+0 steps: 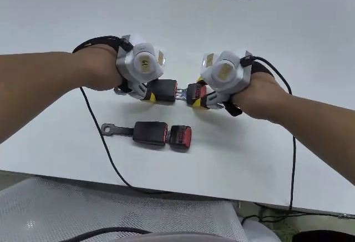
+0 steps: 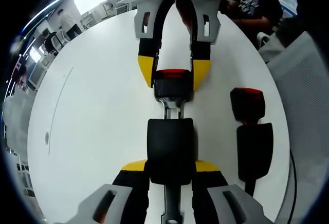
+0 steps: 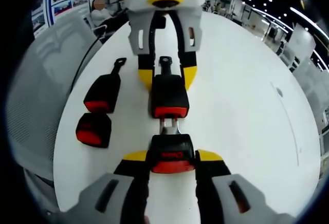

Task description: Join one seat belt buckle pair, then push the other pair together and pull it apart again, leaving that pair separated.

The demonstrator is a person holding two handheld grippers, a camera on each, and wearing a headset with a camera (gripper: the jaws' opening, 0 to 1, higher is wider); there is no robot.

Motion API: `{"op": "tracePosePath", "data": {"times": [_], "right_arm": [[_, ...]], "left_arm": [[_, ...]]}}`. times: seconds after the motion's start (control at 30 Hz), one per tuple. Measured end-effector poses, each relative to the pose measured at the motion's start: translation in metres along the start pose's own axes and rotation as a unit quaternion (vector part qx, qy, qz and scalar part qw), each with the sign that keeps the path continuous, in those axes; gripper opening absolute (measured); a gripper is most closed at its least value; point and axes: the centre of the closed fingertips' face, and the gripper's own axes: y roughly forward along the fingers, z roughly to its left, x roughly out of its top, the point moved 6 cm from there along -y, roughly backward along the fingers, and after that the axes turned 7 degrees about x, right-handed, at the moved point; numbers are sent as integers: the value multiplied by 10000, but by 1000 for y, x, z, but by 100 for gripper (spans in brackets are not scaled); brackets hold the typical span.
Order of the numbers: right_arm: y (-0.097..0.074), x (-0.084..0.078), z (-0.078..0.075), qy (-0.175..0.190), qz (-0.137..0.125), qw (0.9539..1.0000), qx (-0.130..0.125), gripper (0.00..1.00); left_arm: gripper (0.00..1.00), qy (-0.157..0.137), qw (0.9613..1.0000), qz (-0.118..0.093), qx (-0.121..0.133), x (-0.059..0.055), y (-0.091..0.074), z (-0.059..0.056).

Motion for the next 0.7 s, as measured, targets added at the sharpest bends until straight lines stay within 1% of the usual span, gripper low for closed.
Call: {"op": "tracePosePath", "data": {"times": [0.07, 0.1, 0.13, 0.2, 0.43, 0.7], "right_arm": [[-3, -7, 1, 39, 33, 10000, -10, 35], [-6, -13, 1, 108, 147, 9998, -15, 35], [-10, -16, 1, 118, 75, 9999, -46, 35], [-16, -24, 1, 154, 64, 9998, -59, 35], [-34, -51, 6, 271, 182, 9994, -135, 35], [-54, -82, 13, 402, 251, 9986, -242, 35]], "left_arm": [[32, 27, 10000, 14, -9, 0, 0, 0], [32, 43, 10000, 12, -10, 1, 0, 0], [32, 41, 10000, 8, -9, 0, 0, 0], [32, 34, 10000, -6, -5, 0, 0, 0], [32, 33, 10000, -22, -4, -1, 1, 1], [32, 45, 10000, 10, 12, 0, 1, 0]]}}
